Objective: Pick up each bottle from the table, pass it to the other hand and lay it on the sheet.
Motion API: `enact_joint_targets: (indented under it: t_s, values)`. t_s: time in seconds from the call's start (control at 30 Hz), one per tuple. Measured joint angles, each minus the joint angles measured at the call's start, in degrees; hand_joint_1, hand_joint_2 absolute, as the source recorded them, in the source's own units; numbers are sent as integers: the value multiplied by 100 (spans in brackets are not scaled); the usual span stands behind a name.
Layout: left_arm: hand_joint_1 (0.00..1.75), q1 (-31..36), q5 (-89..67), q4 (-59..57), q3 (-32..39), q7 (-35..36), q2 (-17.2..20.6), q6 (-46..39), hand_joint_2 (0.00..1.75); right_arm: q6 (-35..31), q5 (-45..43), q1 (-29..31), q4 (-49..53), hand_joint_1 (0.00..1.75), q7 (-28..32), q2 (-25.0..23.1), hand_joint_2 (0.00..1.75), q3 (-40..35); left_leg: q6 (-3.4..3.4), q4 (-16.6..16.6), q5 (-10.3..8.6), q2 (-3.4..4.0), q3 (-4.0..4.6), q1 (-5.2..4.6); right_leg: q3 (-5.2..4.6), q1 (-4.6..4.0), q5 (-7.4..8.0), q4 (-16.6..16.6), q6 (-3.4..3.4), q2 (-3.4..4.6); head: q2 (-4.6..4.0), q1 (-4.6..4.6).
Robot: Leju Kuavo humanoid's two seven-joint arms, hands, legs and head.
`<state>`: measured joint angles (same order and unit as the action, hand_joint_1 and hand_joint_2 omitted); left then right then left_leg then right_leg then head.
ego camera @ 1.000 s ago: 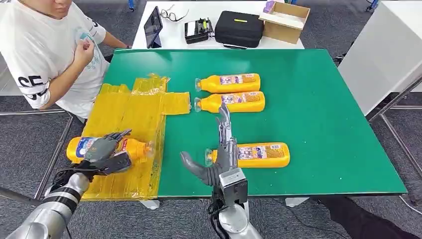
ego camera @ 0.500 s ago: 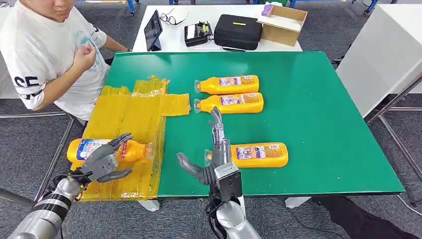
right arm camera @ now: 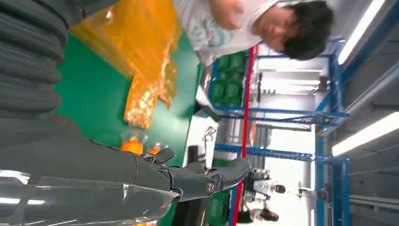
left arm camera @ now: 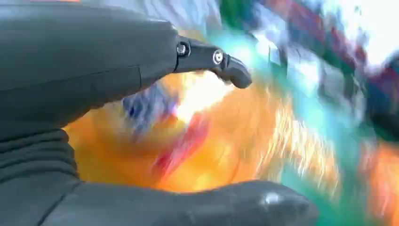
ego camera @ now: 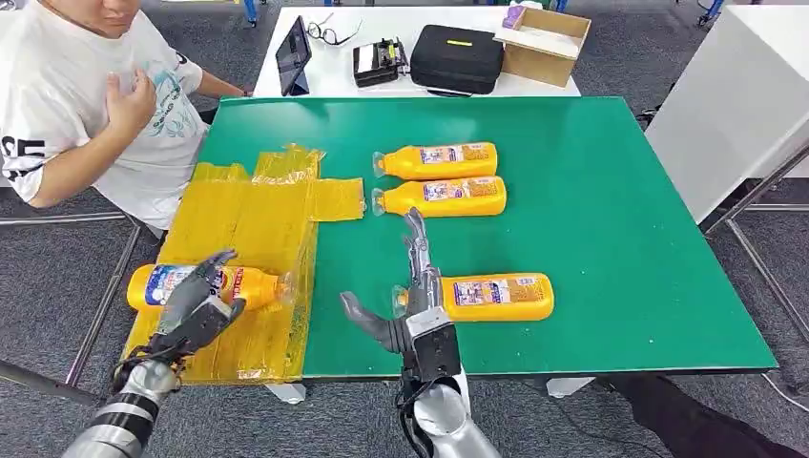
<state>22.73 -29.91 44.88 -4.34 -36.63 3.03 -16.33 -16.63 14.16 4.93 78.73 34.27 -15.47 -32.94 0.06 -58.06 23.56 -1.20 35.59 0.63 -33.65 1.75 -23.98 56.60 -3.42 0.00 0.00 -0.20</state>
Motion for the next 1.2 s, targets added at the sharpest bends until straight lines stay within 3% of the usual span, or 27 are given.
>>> enact_joint_targets:
  t_s: [0.17, 0.37, 0.47, 0.5, 0.63, 0.8, 1.2]
  values:
    - [0, -70, 114, 622, 526, 42, -403, -406, 0, -83, 130, 6, -2, 0, -44, 2, 175, -24, 3, 0, -3, 3, 22, -1, -20, 1, 7, 1, -7, 3, 0, 0]
    - [0, -158, 195, 884, 779, -24, -578, -456, 0, -116, 225, 6, -2, 0, -55, 4, 175, -24, 3, 0, -2, 3, 38, 1, -36, -1, 5, 1, -7, 2, 0, -2]
    - [0, -175, 681, 1062, 981, -291, -698, -739, 0, -430, 1062, 39, -2, 0, -394, 55, 175, -94, 3, 0, -2, 3, 43, 1, -41, -1, 5, 2, -6, 3, 0, 0]
    - [0, -184, 867, 1187, 1050, -310, -731, -838, 175, -486, 1504, 68, -4, 0, -658, 98, 175, -127, 3, 0, -2, 3, 43, 1, -41, 0, 5, 2, -6, 3, 0, -2]
    - [0, -350, 1292, 1710, 1347, -315, -840, -916, 175, -104, 2653, 257, -17, 0, -1834, 528, 175, -105, 4, 0, -2, 2, 43, 0, -36, 5, 5, 0, -7, 1, 0, 0]
    - [0, -954, 1343, 2457, 1627, -315, -958, -896, 175, 667, 3320, 368, -18, 0, -2517, 1330, 175, 137, 6, -4, -1, -1, 44, -10, -37, 15, 6, -4, -10, 0, 0, -2]
    - [0, -1668, 1133, 2926, 1588, -310, -1326, -345, 175, 2459, 2687, 315, 709, 0, -3163, 3951, 175, 573, 16, -8, 6, -4, 49, -20, -38, 17, 9, -9, -15, -2, 0, -2]
